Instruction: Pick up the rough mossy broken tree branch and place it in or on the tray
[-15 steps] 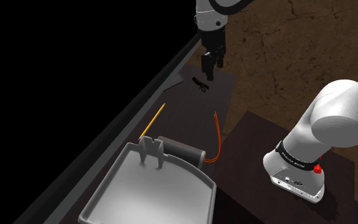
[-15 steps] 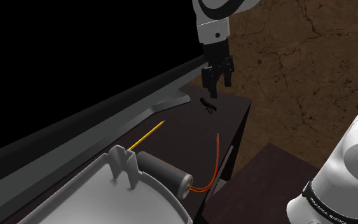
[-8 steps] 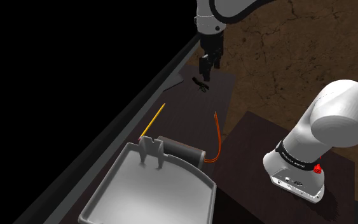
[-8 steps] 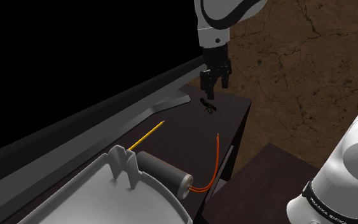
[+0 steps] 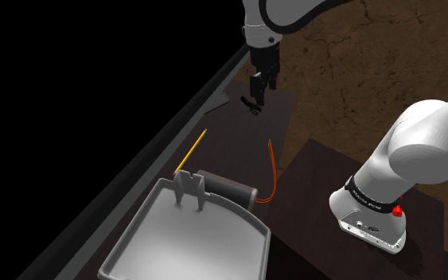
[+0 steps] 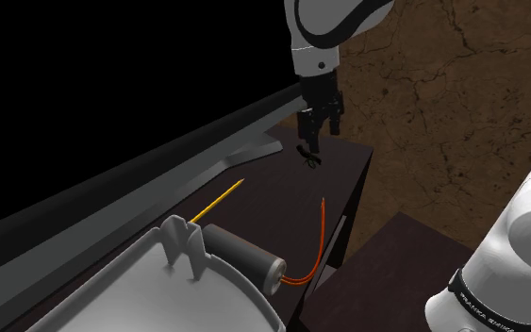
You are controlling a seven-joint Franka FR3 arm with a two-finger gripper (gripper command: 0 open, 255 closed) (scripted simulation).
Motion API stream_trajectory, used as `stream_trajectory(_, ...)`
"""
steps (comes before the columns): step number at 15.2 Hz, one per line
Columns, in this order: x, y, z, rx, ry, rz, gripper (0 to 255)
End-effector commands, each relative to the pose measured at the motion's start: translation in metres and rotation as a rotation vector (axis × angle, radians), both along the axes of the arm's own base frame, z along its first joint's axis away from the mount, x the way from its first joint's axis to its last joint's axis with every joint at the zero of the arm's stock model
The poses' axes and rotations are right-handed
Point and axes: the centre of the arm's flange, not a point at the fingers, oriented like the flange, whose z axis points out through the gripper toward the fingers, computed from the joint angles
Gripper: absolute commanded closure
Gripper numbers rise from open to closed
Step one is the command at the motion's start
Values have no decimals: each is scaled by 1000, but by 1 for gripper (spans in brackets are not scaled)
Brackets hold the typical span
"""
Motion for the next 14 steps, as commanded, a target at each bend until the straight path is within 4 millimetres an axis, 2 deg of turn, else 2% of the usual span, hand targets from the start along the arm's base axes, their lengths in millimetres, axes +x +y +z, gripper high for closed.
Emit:
stream_trajectory(1,35,4,-59,35,-6,11,255)
stream_trajectory(2,37,11,-57,36,-6,9,255)
stream_trajectory(3,29,14,-70,38,-4,9,255)
stream_trajectory(4,27,15,-72,37,-3,9,255)
stream_trajectory(5,36,31,-80,41,-3,9,255)
stream_trajectory(6,34,41,-86,43,-3,8,255)
stream_trajectory(7,18,34,-82,40,-4,9,255)
stream_trajectory(9,5,32,-77,39,-4,10,255)
stream_trajectory(10,10,31,-35,21,-174,-283,255)
stream_trajectory(11,10,31,-35,21,-174,-283,0)
stream_trajectory(14,30,-7,-27,44,-175,-351,0)
